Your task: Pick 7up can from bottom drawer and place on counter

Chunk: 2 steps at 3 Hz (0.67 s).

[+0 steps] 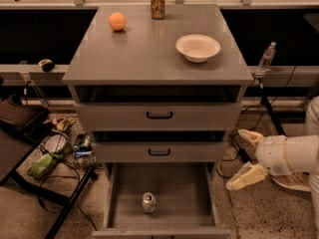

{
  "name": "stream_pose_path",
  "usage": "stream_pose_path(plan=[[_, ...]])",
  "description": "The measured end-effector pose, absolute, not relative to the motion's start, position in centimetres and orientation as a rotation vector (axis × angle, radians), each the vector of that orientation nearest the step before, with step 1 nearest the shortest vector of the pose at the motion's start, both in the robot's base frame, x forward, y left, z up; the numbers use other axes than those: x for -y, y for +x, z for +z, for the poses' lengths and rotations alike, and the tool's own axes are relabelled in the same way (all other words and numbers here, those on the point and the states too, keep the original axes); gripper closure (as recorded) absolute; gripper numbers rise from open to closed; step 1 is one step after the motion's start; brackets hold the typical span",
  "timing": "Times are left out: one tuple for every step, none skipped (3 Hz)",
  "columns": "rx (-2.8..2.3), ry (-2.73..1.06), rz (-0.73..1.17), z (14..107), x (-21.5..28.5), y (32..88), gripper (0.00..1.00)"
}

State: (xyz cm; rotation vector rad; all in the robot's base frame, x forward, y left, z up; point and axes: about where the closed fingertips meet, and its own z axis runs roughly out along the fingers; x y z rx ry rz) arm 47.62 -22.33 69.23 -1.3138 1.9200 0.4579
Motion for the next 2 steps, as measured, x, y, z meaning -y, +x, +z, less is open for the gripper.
stream_pose_path(plan=[[-1.838, -1.076, 0.544, 64.68, 22.78, 49.11, 0.0], [-1.838, -1.076, 0.543, 64.68, 22.77, 49.12, 0.0]])
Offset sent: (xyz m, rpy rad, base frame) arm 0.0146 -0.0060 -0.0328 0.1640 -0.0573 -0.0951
